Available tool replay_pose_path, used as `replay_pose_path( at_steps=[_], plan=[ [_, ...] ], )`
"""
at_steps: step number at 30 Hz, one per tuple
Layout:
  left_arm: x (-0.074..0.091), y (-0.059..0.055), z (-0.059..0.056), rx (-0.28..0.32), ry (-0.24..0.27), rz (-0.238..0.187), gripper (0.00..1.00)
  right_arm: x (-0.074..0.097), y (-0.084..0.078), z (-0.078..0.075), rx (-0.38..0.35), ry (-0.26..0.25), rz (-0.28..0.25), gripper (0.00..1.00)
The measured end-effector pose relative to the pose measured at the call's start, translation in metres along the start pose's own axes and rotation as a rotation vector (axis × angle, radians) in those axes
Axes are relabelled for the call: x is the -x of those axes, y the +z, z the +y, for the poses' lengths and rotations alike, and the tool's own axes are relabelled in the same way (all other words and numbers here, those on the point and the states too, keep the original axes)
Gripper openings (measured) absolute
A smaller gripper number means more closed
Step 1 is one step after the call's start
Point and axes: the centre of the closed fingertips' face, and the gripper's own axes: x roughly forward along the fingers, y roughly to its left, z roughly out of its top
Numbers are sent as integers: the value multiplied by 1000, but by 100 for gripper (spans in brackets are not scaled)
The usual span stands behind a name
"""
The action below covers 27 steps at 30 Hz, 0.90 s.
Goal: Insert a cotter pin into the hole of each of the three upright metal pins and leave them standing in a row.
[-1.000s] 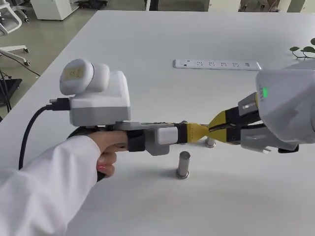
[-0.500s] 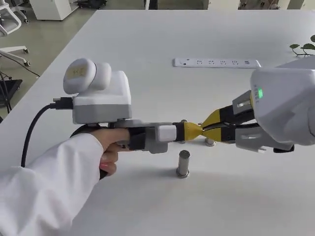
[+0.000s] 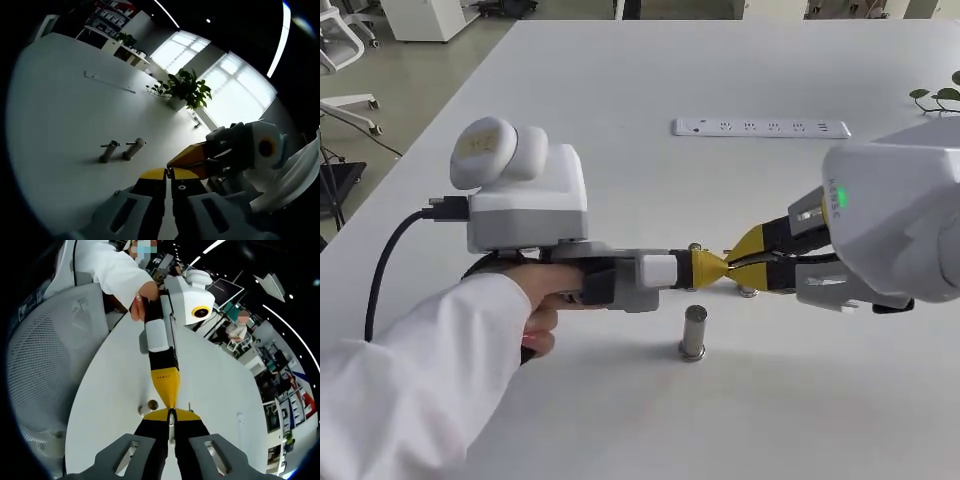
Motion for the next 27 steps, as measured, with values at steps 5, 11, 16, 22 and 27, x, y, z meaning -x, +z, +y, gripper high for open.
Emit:
replay_pose_path(
  at_steps=[5,11,16,22,27],
  plan=[
    [0,0,0,-36,13,4,0,-1,0,0,3,-2,-4,0],
    [2,4,1,-51,11,-8,0,0,2,-3,-1,-19,-26,0],
    [7,9,3,-65,14,-19,0,0,-5,-9,-7,-42,-17,19],
    [13,10,-7,-302,-35,-1,0,4,-10,-1,-172,41,-67,22],
    [16,6,-23,-561,-88,22,0,7,-8,9,-284,134,-133,17]
  ],
)
